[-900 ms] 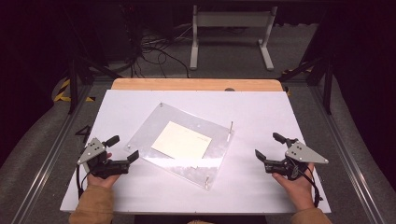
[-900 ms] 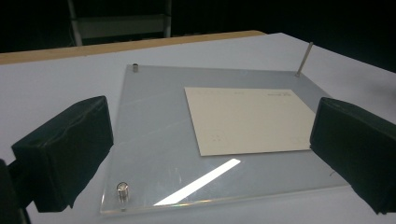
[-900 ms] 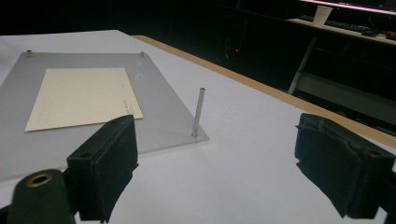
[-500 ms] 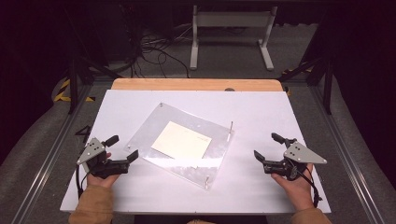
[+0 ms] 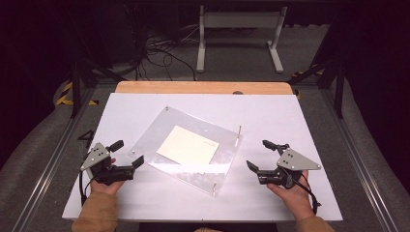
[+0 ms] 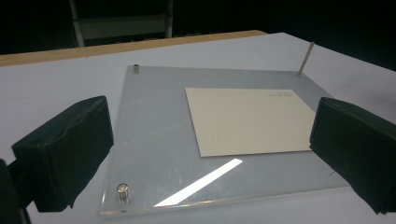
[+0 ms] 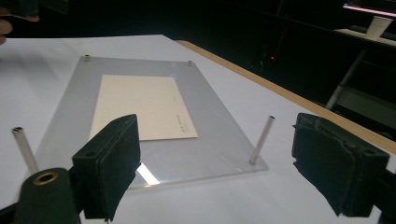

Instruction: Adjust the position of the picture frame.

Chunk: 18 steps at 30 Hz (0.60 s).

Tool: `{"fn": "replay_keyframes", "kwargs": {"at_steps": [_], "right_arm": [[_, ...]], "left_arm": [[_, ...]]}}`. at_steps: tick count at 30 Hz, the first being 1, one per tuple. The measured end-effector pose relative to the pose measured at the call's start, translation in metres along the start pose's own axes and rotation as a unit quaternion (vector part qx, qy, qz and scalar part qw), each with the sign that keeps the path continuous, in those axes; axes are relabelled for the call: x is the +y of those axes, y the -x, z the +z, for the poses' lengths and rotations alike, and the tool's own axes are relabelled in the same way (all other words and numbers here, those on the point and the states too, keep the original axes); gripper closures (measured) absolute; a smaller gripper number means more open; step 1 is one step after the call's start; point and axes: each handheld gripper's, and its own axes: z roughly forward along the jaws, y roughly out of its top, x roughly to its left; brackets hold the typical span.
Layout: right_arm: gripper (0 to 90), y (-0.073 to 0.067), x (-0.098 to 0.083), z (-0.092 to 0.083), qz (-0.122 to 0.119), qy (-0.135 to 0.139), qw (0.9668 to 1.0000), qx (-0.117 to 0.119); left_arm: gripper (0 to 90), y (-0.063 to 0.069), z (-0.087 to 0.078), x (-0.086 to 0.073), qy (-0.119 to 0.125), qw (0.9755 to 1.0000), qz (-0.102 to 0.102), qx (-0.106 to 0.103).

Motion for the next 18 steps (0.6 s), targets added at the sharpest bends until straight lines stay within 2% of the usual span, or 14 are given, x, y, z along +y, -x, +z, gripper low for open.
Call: {"fn": "replay_keyframes", "kwargs": {"at_steps": [9,10,11,13,18], "right_arm": [[20.0,-0.03,0.012,0.019,-0.009,0.003,0.9982,0.059],[20.0,-0.03,0.012,0.019,-0.009,0.003,0.9982,0.059],[22.1,-0.036,0.014,0.023,-0.012,0.002,0.9971,0.075],[23.4,-0.039,0.015,0.024,-0.011,0.002,0.9968,0.079],[27.6,-0.051,0.019,0.031,-0.009,0.009,0.9934,0.114]], "left_arm": [[0.0,0.0,0.0,0.0,-0.002,1.0,-0.002,0.002],[0.0,0.0,0.0,0.0,-0.002,1.0,-0.002,0.002],[0.0,-0.001,0.0,0.0,-0.002,1.0,-0.002,0.001],[0.0,-0.001,0.001,0.0,-0.003,1.0,-0.002,0.002],[0.0,-0.001,0.001,0.0,-0.001,1.0,-0.004,0.002]]}}
